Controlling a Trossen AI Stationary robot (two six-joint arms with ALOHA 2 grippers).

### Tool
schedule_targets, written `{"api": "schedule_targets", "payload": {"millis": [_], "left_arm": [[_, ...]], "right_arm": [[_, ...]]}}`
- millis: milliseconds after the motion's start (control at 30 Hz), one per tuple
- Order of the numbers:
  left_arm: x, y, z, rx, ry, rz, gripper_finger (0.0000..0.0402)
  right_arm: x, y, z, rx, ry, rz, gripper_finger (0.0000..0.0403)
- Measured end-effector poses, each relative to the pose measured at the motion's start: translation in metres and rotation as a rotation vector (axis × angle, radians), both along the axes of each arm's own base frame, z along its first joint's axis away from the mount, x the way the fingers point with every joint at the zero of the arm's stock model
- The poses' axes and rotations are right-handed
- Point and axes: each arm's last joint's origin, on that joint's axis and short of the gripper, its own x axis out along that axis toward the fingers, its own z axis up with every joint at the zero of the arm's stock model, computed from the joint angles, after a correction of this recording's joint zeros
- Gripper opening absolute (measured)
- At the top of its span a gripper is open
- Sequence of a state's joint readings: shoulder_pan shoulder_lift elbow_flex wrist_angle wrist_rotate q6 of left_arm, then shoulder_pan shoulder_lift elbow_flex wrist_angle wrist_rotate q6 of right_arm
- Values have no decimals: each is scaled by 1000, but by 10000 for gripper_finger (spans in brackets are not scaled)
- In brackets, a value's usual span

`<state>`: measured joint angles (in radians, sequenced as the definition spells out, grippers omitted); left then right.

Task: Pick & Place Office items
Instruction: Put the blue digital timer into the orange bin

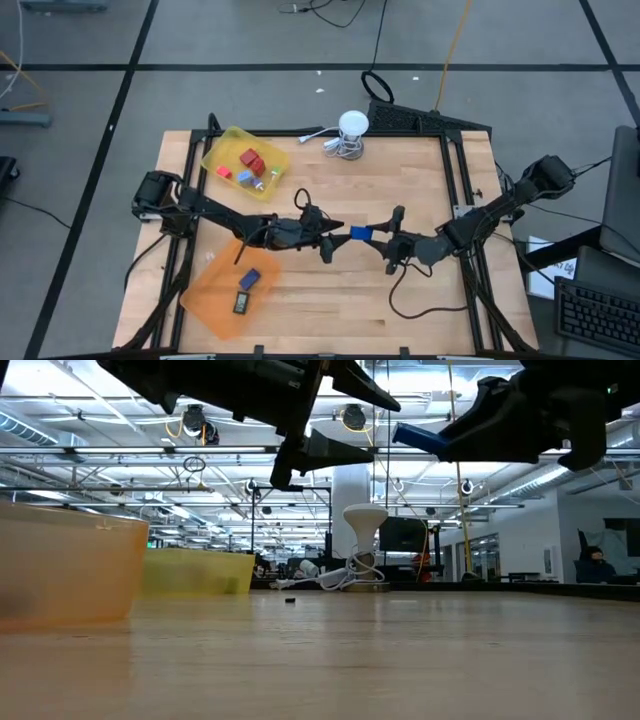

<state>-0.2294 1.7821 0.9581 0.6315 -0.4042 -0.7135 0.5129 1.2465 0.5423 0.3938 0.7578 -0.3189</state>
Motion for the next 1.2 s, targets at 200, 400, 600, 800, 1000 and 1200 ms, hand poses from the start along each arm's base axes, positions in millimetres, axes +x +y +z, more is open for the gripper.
{"api": "schedule_targets", "payload": {"millis": [200,400,600,800,1000,1200], "left_arm": [[4,-1,-8,-9,-19,-3,286],[21,0,-17,-11,-40,-6,279],[25,6,-13,-14,-52,11,265],[25,6,-12,-16,-61,5,245],[26,5,-11,-30,-74,-60,216],[26,4,-11,-33,-73,-83,182]], "right_arm": [[1,1,3,18,-35,4,159],[1,1,3,13,-29,5,160],[0,2,1,7,-11,8,161],[-1,1,-1,-2,8,5,159],[-1,1,0,5,5,-1,161],[-1,1,-1,4,4,-4,158]]}}
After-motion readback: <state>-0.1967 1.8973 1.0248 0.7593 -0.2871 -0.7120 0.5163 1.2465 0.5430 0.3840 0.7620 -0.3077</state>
